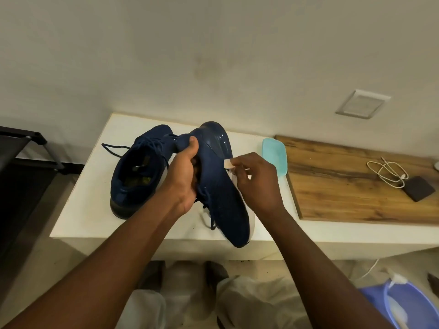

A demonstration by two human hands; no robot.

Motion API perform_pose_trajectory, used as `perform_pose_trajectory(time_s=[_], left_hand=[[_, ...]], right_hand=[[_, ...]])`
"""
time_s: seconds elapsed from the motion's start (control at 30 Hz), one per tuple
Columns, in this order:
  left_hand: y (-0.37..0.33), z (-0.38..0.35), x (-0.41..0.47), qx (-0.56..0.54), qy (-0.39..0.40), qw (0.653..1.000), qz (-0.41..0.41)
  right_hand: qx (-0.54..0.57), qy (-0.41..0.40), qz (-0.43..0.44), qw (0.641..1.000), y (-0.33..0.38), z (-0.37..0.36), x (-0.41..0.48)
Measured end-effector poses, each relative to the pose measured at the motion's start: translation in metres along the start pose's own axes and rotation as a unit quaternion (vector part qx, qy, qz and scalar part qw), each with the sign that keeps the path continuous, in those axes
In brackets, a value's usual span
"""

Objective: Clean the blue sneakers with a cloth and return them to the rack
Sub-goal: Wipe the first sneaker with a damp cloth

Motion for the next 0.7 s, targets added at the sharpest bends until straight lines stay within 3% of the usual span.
perform_pose_trajectory(time_s=[0.07, 0.17, 0.23, 0.3, 0.37, 0.47, 0.57, 0.7], left_hand=[[0.001, 0.005, 0.001, -0.003, -0.016, 1.000, -0.006], [0.001, 0.008, 0.003, -0.017, -0.039, 0.999, -0.008], [0.002, 0.006, 0.004, -0.007, -0.038, 0.999, -0.010], [0.007, 0.003, 0.006, 0.003, -0.029, 1.000, 0.002], [0.011, 0.002, 0.009, 0.008, -0.024, 1.000, 0.010], [0.014, 0.004, 0.016, 0.007, -0.024, 1.000, 0.008], [0.014, 0.003, 0.017, 0.024, -0.005, 1.000, 0.001], [0.016, 0.002, 0.018, 0.054, 0.006, 0.997, -0.051]], right_hand=[[-0.005, 0.016, -0.025, 1.000, -0.008, 0.004, 0.002], [-0.103, 0.172, -0.071, 0.977, -0.023, 0.016, -0.013], [-0.142, 0.226, -0.084, 0.960, -0.026, 0.028, -0.021], [-0.155, 0.193, -0.076, 0.966, -0.019, 0.041, -0.021], [-0.157, 0.108, -0.052, 0.980, -0.007, 0.048, -0.018], [-0.082, 0.041, 0.003, 0.996, 0.012, 0.045, -0.013], [-0.068, 0.097, 0.028, 0.993, 0.014, 0.025, -0.009], [-0.109, 0.185, -0.020, 0.976, 0.000, 0.025, -0.011]])
Point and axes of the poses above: each hand's wrist, its own x-axis towards the middle knuckle, its own z-axis out of the back of the hand, y = z × x, the point moved 1 cm from there along x, towards the middle knuckle, and after that the axes turned 3 degrees about -x, right-handed, at the moved point
